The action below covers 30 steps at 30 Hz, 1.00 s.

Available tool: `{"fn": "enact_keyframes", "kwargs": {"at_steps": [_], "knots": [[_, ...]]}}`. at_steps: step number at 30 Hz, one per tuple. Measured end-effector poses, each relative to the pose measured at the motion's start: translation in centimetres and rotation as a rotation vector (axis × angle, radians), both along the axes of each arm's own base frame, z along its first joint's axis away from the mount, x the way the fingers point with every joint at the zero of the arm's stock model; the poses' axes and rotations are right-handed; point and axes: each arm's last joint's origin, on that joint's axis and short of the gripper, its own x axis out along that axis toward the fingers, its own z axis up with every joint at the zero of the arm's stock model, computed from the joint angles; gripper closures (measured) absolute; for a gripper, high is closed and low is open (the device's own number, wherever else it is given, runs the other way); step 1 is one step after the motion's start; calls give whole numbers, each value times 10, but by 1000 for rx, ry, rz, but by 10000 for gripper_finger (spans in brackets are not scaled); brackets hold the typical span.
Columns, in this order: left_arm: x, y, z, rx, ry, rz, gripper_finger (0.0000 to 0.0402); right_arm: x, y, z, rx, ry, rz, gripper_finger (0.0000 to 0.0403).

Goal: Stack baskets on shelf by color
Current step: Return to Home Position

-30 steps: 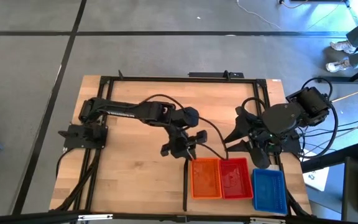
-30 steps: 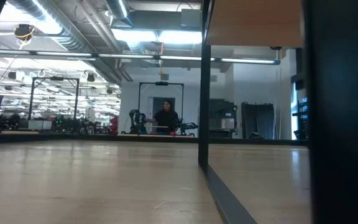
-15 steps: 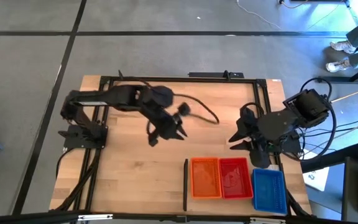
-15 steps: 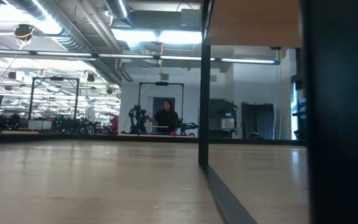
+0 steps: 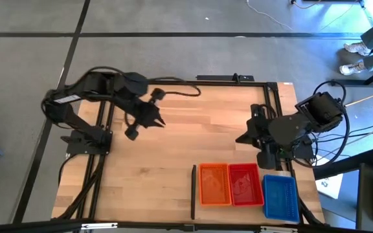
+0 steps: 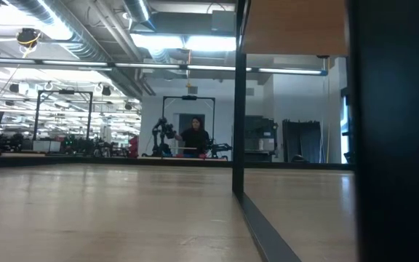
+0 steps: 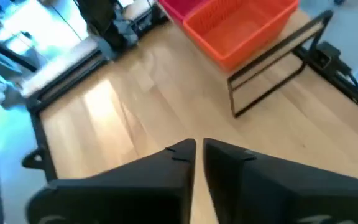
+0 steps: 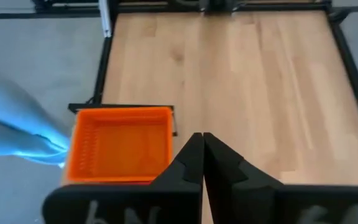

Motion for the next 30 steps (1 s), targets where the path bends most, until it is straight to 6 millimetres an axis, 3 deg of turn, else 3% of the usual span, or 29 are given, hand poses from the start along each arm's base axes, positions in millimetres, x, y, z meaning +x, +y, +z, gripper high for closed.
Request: {"fn": "enact_keyframes", "kwargs": {"at_steps": [3, 7, 14, 21, 30], "knots": [[-21, 1, 6, 3, 11, -2, 397, -3, -3, 2, -17, -18, -21, 399], [-49, 5, 13, -50, 23, 66, 399, -7, -10, 6, -63, -53, -31, 401], [-95, 5, 25, -159, -26, 35, 401, -6, -29, 22, -91, -180, 35, 402], [-143, 4, 0, -219, -93, 118, 401, 1, -50, 22, -67, -248, 78, 403], [-196, 3, -31, -412, -403, 207, 401, 11, -73, -19, -14, -336, 229, 403]]}}
